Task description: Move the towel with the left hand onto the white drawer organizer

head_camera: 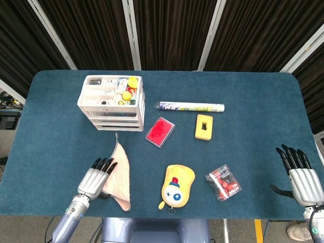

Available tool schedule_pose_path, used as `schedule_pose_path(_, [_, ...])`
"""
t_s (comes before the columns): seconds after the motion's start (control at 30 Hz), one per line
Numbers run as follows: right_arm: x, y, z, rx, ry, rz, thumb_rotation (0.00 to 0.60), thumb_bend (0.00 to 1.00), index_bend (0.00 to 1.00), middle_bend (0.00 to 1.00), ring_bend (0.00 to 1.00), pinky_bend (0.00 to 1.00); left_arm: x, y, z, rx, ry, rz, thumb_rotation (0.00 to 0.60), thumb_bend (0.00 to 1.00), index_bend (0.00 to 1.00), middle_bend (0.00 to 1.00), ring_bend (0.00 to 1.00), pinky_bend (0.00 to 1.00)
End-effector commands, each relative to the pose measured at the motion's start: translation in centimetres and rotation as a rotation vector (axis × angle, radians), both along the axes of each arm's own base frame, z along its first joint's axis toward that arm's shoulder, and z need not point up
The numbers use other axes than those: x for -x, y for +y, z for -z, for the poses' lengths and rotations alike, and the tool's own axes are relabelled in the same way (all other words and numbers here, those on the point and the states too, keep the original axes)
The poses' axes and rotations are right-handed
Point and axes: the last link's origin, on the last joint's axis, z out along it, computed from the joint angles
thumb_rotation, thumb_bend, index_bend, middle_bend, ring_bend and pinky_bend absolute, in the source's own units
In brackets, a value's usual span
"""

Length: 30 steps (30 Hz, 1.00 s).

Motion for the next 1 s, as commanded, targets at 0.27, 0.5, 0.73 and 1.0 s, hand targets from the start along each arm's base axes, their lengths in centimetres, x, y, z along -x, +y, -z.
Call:
schedule_pose_path(0.27, [0.0,0.0,0.0,-0.001,-0.001,0.002,0.600,0.01,0.00,0.00,0.00,0.00,-0.1,0.3,1.1,0.001,0.018,-0.008,0.535,0.08,0.08,0.00,0.00,0.07])
schedule_pose_path(0.5, [0.0,0.0,0.0,0.000,-0.002,0.003,0.600,0.01,0.00,0.00,0.00,0.00,-0.1,0.2,1.8,0.004,0.030,-0.004,0.538,0.12,0.18,0.01,0.00,0.08])
schedule_pose_path(0.73, [0.0,0.1,0.0,0.001,-0.002,0.002,0.600,0.01,0.00,0.00,0.00,0.00,-0.5,0.4,2.3,-0.011,0.022,0.009,0.567,0.29,0.41,0.17,0.09,0.17])
schedule_pose_path(1.0, [0.0,0.1,0.0,0.001,-0.002,0.002,0.600,0.01,0.00,0.00,0.00,0.00,-1.3,1.0,1.7,-0.123,-0.009,0.126,0.600,0.55,0.80,0.54,0.40,0.33])
